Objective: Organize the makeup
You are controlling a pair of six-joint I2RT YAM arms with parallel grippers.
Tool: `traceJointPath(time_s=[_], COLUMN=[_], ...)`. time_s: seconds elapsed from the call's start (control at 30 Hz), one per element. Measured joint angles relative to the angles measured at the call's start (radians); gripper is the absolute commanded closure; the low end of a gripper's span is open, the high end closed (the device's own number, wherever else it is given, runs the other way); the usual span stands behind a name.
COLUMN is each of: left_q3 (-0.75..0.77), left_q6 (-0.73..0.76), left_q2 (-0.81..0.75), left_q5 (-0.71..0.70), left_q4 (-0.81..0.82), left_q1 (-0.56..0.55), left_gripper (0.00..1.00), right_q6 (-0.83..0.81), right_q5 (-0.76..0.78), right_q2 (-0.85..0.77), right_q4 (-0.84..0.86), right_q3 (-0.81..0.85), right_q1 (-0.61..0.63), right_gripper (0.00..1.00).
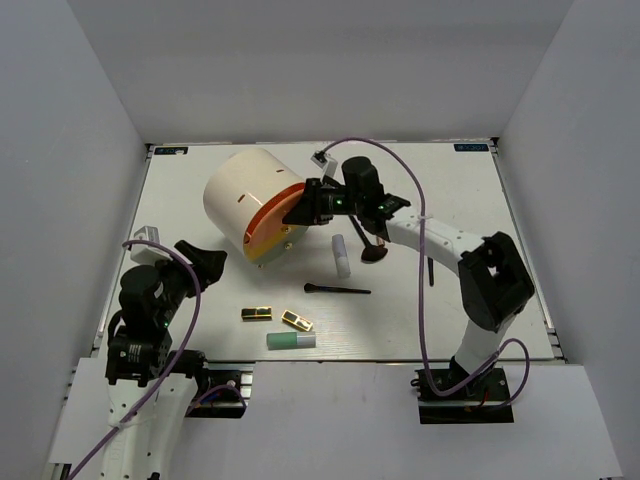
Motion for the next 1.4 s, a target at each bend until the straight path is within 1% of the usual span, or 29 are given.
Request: traceJointPath(time_s=[0.17,0.3,0.37,0.4,0.43,0.5,0.53,0.6,0.7,0.87,1.03,1.1,1.13,1.27,1.4], left_q3=[0.0,0.0,0.0,0.0,0.0,0.0,0.0,0.0,0.0,0.0,0.0,-0.002,-0.003,-0.01,-0.023], left_q6=[-0.007,-0.007,-0.007,-0.007,-0.008,-0.009,-0.01,-0.011,-0.011,-0.011,-0.015,-0.016,-0.017,-0.018,-0.021], left_q2=[-0.019,-0.02,-0.02,-0.021,-0.022,-0.025,-0.028,-0.033,-0.035,-0.037,-0.044,-0.044,-0.045,-0.044,-0.043], left_q5=[0.003,0.006,0.007,0.007,0.007,0.008,0.008,0.008,0.008,0.008,0.008,0.01,0.012,0.021,0.03], left_q4=[0.009,0.014,0.014,0.014,0.014,0.014,0.014,0.014,0.013,0.013,0.013,0.014,0.014,0.018,0.029], left_q1=[0.0,0.0,0.0,0.0,0.0,0.0,0.0,0.0,0.0,0.0,0.0,0.0,0.0,0.0,0.0], left_gripper=[0.18,0.18,0.18,0.18,0.18,0.18,0.18,0.18,0.18,0.18,0.18,0.18,0.18,0.18,0.18], right_q6=[-0.026,-0.035,-0.035,-0.036,-0.036,-0.038,-0.042,-0.054,-0.077,-0.135,-0.253,-0.302,-0.327,-0.402,-0.459], right_q5=[-0.001,0.0,-0.002,-0.002,-0.003,-0.007,-0.008,-0.014,-0.026,-0.031,0.001,0.026,0.048,0.149,0.29], right_q2=[-0.103,-0.144,-0.152,-0.155,-0.157,-0.158,-0.158,-0.158,-0.158,-0.187,-0.293,-0.336,-0.36,-0.421,-0.415], right_q4=[-0.005,-0.009,-0.01,-0.01,-0.009,-0.009,-0.009,-0.008,-0.008,-0.019,-0.07,-0.085,-0.096,-0.13,-0.161], right_q3=[-0.101,-0.147,-0.159,-0.163,-0.167,-0.171,-0.171,-0.171,-0.171,-0.187,-0.274,-0.315,-0.338,-0.418,-0.461], right_q1=[-0.003,-0.007,-0.008,-0.009,-0.01,-0.011,-0.012,-0.014,-0.014,-0.018,-0.021,-0.022,-0.024,-0.027,-0.028], right_gripper=[0.85,0.88,0.86,0.84,0.7,0.54,0.39,0.3,0.27,0.28,0.32,0.37,0.41,0.48,0.47])
